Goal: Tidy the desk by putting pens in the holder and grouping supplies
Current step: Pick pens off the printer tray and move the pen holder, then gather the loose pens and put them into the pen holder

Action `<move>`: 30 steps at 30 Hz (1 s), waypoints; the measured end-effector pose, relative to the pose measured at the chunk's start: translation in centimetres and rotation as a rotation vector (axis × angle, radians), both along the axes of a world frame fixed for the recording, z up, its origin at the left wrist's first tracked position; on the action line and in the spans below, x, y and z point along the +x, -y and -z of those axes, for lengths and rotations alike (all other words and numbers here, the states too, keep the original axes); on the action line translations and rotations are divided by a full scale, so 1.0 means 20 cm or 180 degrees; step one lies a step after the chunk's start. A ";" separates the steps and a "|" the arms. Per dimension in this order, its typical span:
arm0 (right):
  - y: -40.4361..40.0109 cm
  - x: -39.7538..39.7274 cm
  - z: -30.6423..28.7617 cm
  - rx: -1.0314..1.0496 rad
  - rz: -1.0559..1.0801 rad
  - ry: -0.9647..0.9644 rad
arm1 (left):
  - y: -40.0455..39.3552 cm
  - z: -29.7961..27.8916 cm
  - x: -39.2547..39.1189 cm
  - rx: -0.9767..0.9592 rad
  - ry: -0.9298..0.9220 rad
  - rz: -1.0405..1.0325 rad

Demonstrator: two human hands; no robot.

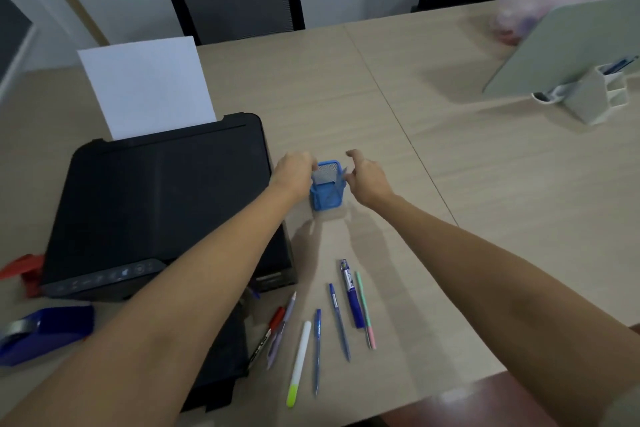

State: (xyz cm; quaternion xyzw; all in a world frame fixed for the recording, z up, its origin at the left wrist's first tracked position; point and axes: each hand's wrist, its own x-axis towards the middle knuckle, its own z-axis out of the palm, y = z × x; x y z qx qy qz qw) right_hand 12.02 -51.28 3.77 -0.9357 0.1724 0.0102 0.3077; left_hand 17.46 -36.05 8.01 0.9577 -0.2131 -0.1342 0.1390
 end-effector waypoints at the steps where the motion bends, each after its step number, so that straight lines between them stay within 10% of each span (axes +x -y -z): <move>1: 0.00 -0.03 -0.01 -0.0013 0.0080 0.0054 | -0.04 -0.03 -0.03 -0.0119 0.0058 -0.0012; 9: -0.20 -0.55 0.04 -0.0108 0.0434 -0.0123 | -0.53 -0.13 -0.64 -0.1740 0.0482 0.0384; 20: -0.67 -0.98 0.41 -0.0371 0.0222 -0.1613 | -0.65 0.61 -1.24 0.0291 -0.0994 -0.0228; 30: -0.59 -0.96 0.42 0.0018 0.0501 -0.0981 | -0.53 0.65 -1.24 -0.0385 -0.1170 -0.1245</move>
